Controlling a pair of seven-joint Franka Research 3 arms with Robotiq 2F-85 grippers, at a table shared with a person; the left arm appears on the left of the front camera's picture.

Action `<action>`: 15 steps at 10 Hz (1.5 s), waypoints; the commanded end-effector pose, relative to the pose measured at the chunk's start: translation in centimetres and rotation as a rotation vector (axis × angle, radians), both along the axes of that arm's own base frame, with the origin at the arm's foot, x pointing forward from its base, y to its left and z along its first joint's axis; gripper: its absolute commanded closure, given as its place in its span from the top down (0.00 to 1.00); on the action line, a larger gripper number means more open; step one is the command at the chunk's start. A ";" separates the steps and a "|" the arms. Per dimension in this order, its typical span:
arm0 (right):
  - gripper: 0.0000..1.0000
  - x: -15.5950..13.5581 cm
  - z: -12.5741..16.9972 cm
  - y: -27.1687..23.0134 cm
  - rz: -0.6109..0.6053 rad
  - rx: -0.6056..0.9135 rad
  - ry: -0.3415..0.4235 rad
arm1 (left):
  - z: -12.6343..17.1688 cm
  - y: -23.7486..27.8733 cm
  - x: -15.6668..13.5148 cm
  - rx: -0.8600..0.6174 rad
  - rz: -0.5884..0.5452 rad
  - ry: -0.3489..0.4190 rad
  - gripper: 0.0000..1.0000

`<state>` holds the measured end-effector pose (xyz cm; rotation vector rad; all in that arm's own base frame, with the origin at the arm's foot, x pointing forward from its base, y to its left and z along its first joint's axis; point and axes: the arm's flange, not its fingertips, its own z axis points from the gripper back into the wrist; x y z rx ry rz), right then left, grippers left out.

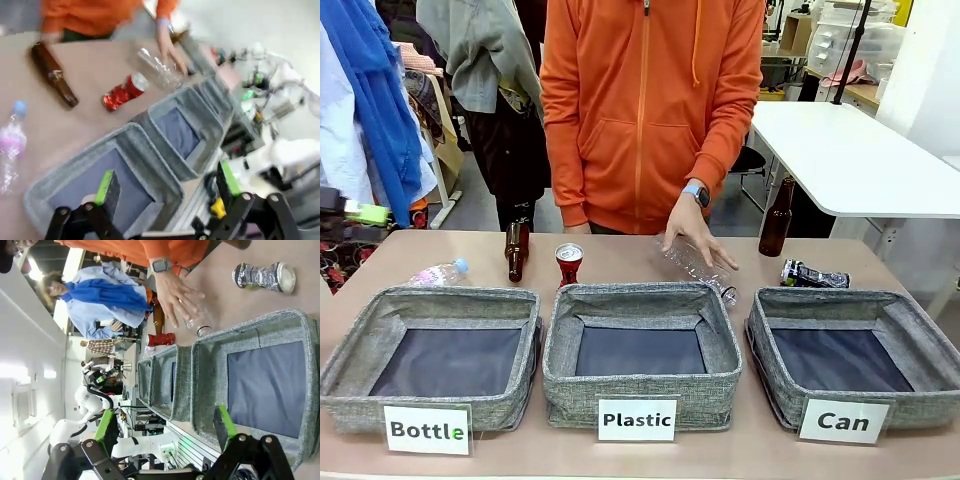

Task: Sort the can waste into the basket.
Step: Pick up the can waste from the table and place it in the right Fabric basket.

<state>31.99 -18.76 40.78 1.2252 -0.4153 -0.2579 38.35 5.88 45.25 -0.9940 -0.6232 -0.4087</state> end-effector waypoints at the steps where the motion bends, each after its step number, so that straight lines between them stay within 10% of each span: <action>1: 1.00 0.2 0.1 -0.1 -0.003 0.015 -0.027 | -1.5 -2.6 2.9 0.049 -0.174 -0.179 1.00; 3: 1.00 0.2 0.1 -0.1 -0.003 0.015 -0.027 | -2.9 -7.4 5.5 0.163 -0.222 -0.373 1.00; 4: 1.00 0.2 0.1 -0.1 -0.003 0.015 -0.027 | -2.7 -8.7 6.6 0.269 -0.113 -0.353 1.00; 6: 1.00 0.2 0.1 -0.1 -0.003 0.015 -0.027 | -1.5 -7.1 3.9 0.134 -0.250 -0.243 1.00; 12: 1.00 0.2 0.1 -0.1 -0.003 0.015 -0.027 | -4.5 -13.5 13.0 0.235 -0.436 -0.574 1.00; 15: 1.00 0.2 0.1 -0.1 -0.003 0.015 -0.027 | -3.2 -10.4 11.5 -0.017 -0.636 -0.533 1.00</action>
